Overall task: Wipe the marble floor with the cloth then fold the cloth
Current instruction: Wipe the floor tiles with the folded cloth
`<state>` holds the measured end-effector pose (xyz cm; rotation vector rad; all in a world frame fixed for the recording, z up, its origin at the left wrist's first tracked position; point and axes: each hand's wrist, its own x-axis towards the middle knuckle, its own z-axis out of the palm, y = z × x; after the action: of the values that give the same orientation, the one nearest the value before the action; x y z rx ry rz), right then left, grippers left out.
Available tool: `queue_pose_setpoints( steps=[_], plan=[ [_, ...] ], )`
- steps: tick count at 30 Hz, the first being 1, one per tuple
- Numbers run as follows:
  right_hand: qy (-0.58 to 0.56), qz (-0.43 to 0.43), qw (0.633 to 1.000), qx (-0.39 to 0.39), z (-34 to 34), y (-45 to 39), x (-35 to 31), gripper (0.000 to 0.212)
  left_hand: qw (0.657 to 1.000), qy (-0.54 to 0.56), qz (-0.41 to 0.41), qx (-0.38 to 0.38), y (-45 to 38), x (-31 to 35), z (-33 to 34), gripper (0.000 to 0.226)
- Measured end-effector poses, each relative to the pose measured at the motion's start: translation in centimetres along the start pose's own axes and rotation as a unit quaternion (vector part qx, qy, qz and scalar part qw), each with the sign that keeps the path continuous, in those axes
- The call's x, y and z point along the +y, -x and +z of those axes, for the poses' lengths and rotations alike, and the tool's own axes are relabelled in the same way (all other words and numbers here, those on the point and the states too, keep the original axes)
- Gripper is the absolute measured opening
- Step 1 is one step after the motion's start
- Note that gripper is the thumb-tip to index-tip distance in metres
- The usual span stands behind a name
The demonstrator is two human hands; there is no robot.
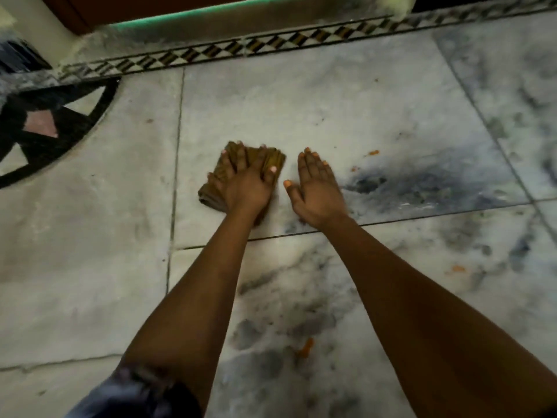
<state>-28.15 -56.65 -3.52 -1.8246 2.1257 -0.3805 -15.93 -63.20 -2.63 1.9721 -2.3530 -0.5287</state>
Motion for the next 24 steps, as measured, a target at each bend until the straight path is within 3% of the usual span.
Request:
queue_pose_setpoints(
  steps=[3, 6, 10, 13, 16, 20, 24],
  plan=[
    [0.002, 0.038, 0.996, 0.084, -2.4, 1.2, 3.4, 0.073, 0.996, -0.047, 0.079, 0.004, 5.0, -0.7, 1.3, 0.062],
    [0.043, 0.103, 0.987, 0.118, -3.4, 3.2, 9.3, 0.082, 0.988, -0.066, 0.141, -0.001, 6.9, -3.2, 1.1, 0.065],
    [0.053, 0.179, 0.975, 0.123, -3.1, 4.3, 13.3, 0.085, 0.995, -0.068, 0.066, 0.017, 1.7, -1.4, 0.7, 0.059],
    [0.068, 0.174, 0.976, 0.109, -2.9, 4.1, 13.4, 0.081, 0.999, -0.046, 0.021, 0.02, -4.0, 3.1, 0.8, 0.055],
    [0.069, 0.171, 0.976, 0.114, -2.8, 4.0, 13.6, 0.077, 0.999, -0.02, 0.029, 0.005, -8.0, 8.0, 1.1, 0.056],
    [0.079, 0.173, 0.975, 0.114, -2.7, 3.9, 13.6, 0.078, 0.989, -0.054, 0.137, -0.026, -6.9, 12.0, 2.4, 0.055],
    [0.071, 0.174, 0.975, 0.116, -2.9, 3.9, 13.5, 0.077, 0.959, -0.1, 0.264, -0.027, -2.2, 6.8, 1.8, 0.061]
  ],
)
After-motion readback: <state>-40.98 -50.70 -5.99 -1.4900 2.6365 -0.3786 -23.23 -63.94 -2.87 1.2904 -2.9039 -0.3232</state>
